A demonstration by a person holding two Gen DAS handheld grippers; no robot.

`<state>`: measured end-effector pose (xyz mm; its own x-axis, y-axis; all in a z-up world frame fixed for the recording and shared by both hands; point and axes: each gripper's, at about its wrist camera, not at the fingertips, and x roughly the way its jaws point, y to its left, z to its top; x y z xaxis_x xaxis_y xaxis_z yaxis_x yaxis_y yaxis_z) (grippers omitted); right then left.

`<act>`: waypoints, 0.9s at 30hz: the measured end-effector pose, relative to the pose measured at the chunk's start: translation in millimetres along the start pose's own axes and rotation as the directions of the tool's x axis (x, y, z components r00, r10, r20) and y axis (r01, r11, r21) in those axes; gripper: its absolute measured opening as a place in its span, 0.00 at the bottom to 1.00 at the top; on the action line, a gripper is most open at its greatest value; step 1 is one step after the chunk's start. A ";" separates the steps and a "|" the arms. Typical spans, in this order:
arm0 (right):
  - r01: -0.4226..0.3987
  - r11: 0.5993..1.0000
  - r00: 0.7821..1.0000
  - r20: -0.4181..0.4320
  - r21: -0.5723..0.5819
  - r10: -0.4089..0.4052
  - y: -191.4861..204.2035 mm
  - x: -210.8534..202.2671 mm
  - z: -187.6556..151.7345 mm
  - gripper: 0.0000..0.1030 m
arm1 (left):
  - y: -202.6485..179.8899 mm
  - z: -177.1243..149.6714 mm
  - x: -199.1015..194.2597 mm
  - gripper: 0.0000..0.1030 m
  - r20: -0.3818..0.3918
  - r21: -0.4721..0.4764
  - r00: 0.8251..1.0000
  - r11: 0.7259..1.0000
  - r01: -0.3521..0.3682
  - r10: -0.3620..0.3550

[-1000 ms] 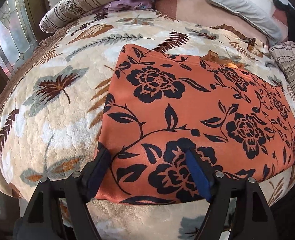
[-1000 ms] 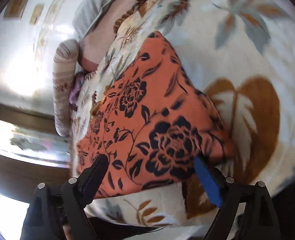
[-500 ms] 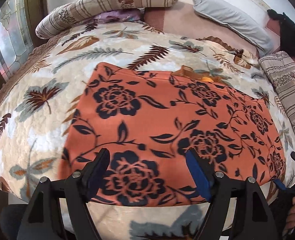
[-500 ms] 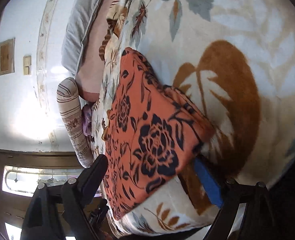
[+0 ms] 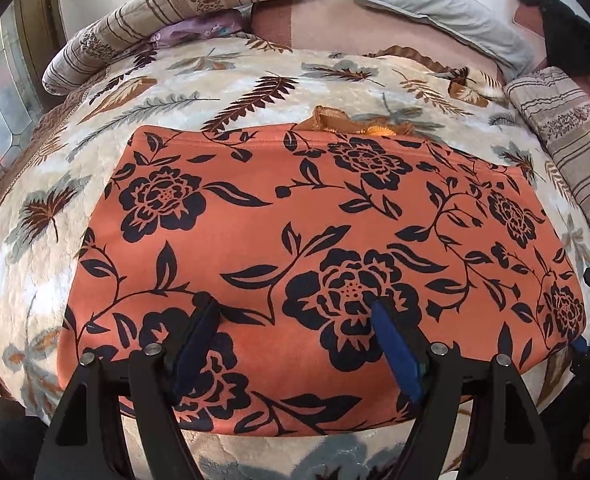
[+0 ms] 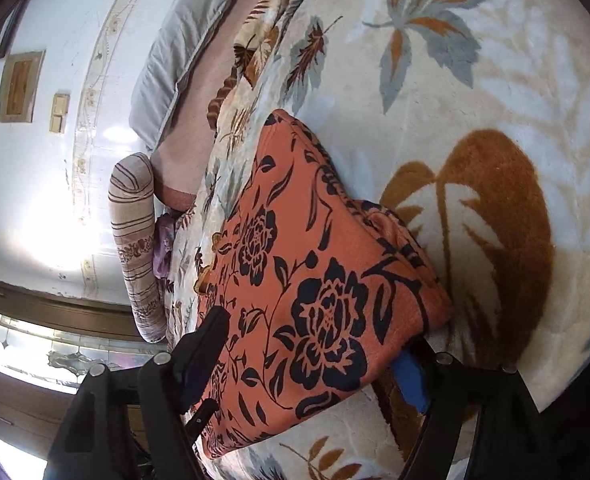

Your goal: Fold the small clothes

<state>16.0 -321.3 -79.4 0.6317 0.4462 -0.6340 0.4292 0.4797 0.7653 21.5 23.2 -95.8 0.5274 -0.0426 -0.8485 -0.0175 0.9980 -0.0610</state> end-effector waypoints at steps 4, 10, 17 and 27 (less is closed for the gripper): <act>0.019 1.000 1.000 -0.014 -0.011 -0.019 -4.2 8.2 -0.1 0.75 | 0.7 -0.4 7.9 0.76 -0.019 0.004 1.000 1.000 -0.002 0.003; 0.132 0.969 0.991 0.019 -0.208 -0.131 30.4 1.7 -4.6 0.11 | -0.2 -2.5 9.9 0.76 -0.014 0.030 1.000 1.000 -0.007 0.008; 0.248 0.929 0.963 -0.031 -0.275 -0.266 21.8 16.7 -13.2 0.17 | -5.9 5.4 -6.3 0.76 0.045 0.025 0.999 0.999 0.030 -0.031; -0.090 0.996 0.990 -0.105 -0.003 0.089 -6.8 15.7 4.5 0.66 | -15.2 -6.1 21.9 0.79 0.005 0.102 1.000 0.995 -0.004 0.003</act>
<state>25.9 -321.0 -94.0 0.5961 0.5641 -0.5714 0.3689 0.4398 0.8189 28.2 6.9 -116.7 0.5314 -0.0391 -0.8462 0.0669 0.9977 -0.0040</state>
